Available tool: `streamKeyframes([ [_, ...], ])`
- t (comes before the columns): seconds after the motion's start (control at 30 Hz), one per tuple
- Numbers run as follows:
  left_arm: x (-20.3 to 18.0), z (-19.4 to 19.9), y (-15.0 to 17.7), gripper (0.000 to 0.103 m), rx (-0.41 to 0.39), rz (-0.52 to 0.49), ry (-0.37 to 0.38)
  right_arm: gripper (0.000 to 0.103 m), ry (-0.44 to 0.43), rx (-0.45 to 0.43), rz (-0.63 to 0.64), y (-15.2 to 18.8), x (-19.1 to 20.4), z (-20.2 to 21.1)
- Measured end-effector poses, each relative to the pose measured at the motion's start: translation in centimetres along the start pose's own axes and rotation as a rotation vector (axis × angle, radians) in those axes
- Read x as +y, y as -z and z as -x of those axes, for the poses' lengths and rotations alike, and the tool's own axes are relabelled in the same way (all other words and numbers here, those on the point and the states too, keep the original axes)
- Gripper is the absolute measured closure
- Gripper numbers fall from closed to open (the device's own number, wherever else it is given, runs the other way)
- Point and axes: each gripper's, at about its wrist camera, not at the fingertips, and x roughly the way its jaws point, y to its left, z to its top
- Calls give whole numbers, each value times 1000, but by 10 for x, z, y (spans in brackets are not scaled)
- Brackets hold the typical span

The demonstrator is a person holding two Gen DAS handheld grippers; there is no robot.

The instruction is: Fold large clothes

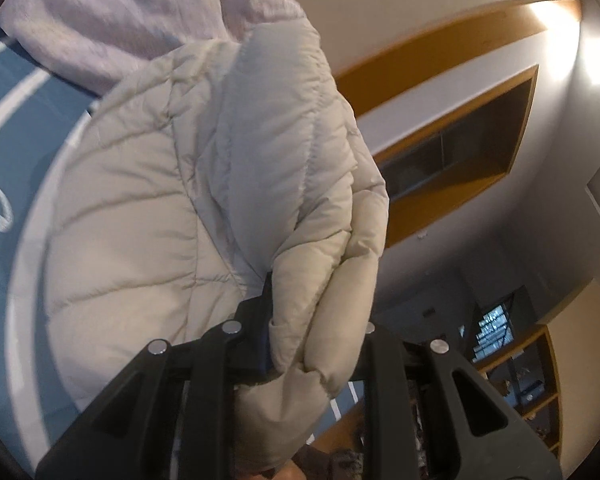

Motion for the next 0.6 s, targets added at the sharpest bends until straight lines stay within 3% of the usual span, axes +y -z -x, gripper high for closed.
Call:
streamKeyframes([
  [0.23,20,-48,0,82,52,76,-31,36,-110,-43,-72,5,-28,18],
  [0.6,41,-111,9,82,145,83,-215,37,-80,-86,-62,23,-73,67],
])
